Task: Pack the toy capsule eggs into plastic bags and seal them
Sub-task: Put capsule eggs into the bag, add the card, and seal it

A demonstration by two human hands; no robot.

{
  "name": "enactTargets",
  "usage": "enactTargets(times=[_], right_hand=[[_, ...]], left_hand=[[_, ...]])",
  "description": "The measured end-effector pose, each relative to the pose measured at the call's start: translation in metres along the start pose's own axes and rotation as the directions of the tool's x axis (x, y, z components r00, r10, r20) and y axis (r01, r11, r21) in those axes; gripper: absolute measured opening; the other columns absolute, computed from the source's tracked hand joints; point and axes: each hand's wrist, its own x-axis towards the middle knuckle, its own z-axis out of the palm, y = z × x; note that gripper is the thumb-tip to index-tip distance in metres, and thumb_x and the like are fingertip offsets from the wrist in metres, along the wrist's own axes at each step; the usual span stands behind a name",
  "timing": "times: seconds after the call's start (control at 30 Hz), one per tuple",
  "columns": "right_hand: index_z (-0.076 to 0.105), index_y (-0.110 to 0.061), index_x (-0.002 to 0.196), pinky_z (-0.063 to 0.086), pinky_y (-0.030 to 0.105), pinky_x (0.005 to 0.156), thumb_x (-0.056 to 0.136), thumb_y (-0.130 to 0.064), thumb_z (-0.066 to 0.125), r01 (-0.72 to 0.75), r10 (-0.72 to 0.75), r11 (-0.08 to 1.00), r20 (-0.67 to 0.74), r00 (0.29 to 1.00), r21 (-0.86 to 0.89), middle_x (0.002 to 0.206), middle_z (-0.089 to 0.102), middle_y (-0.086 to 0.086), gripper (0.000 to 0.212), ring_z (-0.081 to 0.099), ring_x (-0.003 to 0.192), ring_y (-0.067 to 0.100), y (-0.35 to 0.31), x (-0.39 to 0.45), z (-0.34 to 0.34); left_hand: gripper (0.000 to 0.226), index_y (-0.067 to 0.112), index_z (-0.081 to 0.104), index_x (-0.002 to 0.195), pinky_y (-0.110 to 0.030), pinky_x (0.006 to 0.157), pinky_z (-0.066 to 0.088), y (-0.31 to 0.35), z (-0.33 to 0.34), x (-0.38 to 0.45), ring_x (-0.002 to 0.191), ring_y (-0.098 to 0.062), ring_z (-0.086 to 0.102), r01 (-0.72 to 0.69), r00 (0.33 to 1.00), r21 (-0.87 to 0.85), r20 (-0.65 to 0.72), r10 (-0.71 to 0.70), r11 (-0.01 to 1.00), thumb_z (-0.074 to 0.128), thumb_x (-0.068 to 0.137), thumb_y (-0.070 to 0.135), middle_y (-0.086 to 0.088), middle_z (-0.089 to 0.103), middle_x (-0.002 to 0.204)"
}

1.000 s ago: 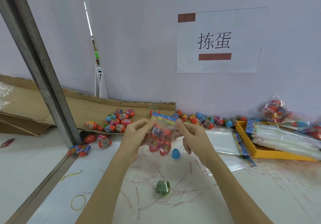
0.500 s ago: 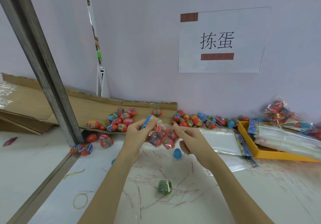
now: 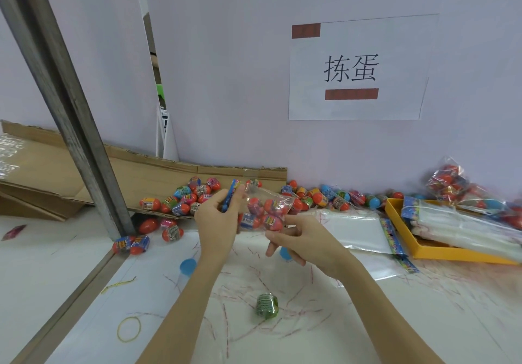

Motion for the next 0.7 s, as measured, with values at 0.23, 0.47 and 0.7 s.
enactTargets(times=[0.23, 0.47, 0.7], right_hand=[[0.075, -0.043, 0.101, 0.045, 0.019, 0.05, 0.099, -0.041, 0.068, 0.026, -0.03, 0.999, 0.15, 0.988, 0.029, 0.101, 0.081, 0.004, 0.008, 0.038, 0.037, 0.009, -0.001, -0.005, -0.001], [0.078, -0.033, 0.106, 0.043, 0.017, 0.05, 0.098, -0.037, 0.07, -0.011, 0.009, 0.998, -0.025, 1.0, -0.065, 0.085, 0.078, 0.0, 0.012, 0.046, 0.051, 0.008, 0.0, -0.002, -0.007], [0.078, -0.027, 0.112, 0.047, 0.017, 0.053, 0.102, -0.036, 0.064, -0.042, 0.047, 0.996, 0.061, 0.997, -0.078, 0.094, 0.081, 0.0, 0.02, 0.048, 0.049, 0.008, 0.002, -0.003, -0.012]], left_hand=[[0.052, 0.013, 0.065, 0.063, -0.03, 0.056, 0.04, -0.006, -0.011, 0.007, 0.053, -0.016, 0.04, 0.037, 0.999, -0.096, -0.012, -0.038, 0.995, 0.067, 0.096, 0.052, -0.012, 0.049, 0.054], [0.021, 0.035, 0.069, 0.105, -0.024, 0.081, 0.053, -0.004, -0.01, 0.011, 0.094, -0.005, 0.065, 0.024, 1.0, 0.054, 0.015, -0.025, 0.998, 0.059, 0.1, 0.052, 0.021, 0.067, 0.098], [0.016, 0.03, 0.083, 0.093, -0.021, 0.076, 0.06, 0.006, -0.011, 0.004, 0.086, -0.011, 0.076, 0.091, 0.884, -0.055, 0.465, -0.055, 0.994, 0.076, 0.09, 0.044, 0.004, 0.08, 0.091]])
